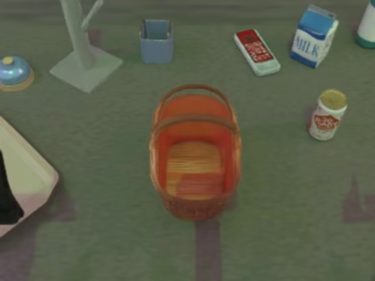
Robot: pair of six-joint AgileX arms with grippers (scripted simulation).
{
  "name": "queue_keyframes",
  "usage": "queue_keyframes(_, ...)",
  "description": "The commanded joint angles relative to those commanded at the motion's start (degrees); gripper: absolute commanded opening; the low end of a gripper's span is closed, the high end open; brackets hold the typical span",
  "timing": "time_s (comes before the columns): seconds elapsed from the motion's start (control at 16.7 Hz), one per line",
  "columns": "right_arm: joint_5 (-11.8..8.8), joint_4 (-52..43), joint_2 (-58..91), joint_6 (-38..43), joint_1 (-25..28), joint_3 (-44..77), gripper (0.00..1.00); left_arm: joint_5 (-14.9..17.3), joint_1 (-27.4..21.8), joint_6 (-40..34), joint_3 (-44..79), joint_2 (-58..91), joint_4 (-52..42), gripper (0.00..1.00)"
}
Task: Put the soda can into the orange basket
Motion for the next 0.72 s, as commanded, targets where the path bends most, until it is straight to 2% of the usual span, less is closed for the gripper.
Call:
queue_keyframes(0.36, -0.07, -4.35, 5.89, -1.9, 0.7, 5.78, 1.0, 0.0, 0.0, 0.0, 0.0, 0.0, 0.0, 1.0)
queue_keyframes(0.72, -0.06, -20.27, 32.16, -8.84, 3.01, 30.05, 1.0, 0.0, 0.0, 0.0, 0.0, 0.0, 0.0, 1.0)
